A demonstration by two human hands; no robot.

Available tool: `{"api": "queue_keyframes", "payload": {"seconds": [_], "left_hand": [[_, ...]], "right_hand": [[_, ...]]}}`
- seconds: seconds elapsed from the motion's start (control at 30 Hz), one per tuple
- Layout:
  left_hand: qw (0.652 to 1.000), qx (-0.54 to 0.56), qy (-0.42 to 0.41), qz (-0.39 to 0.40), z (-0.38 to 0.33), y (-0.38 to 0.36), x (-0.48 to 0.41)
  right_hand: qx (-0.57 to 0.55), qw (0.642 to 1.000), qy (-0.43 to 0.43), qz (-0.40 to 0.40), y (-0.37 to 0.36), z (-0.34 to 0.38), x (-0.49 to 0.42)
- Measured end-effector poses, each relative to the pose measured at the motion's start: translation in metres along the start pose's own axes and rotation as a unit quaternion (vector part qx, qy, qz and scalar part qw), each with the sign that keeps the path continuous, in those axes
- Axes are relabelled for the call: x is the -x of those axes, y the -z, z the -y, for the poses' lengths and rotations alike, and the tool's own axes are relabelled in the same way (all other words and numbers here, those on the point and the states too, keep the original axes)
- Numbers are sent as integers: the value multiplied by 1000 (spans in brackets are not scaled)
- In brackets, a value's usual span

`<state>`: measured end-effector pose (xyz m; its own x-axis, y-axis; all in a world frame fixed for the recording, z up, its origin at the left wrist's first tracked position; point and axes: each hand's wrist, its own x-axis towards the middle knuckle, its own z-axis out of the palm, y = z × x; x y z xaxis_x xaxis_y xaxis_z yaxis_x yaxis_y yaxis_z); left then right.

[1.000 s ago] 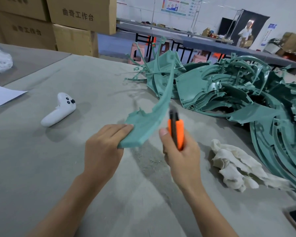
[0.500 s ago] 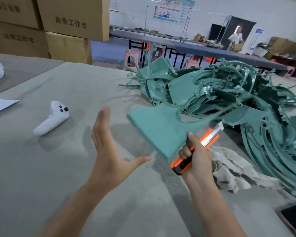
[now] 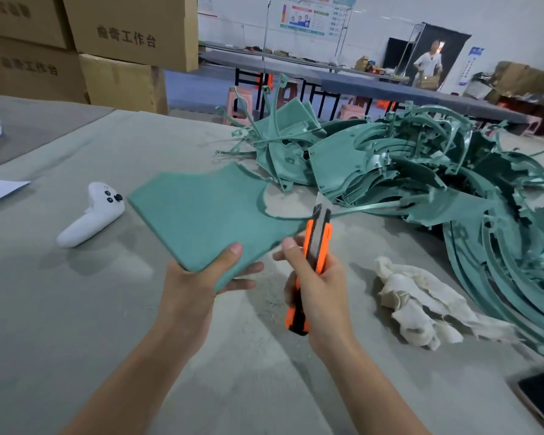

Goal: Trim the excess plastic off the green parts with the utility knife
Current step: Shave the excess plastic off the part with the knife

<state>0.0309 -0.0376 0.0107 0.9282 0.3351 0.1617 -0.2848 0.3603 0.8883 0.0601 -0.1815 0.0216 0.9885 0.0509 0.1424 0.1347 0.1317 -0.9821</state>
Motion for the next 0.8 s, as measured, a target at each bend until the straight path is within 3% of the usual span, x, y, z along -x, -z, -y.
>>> {"api": "queue_keyframes", "payload": {"seconds": [0.1,0.2,0.3,0.47,0.8], "left_hand": [[992,-54,-86,-78,-3,2,-1],[979,-112,-113,-125,-2,6,-1],[973,-128,-126,-144,-2,5,0],[969,-130,-148,-146,-4,-3,4],[963,-142,-162,-165,-6,-7,7]], "right_hand": [[120,988,80,-47,11,-1,-2],[274,944,162,-85,24,-3,-8],[368,913,156,-83,35,-6,-18],[424,894,134,-63,40,-11,-25],[457,871,126,-130,47,-12,-33]]}}
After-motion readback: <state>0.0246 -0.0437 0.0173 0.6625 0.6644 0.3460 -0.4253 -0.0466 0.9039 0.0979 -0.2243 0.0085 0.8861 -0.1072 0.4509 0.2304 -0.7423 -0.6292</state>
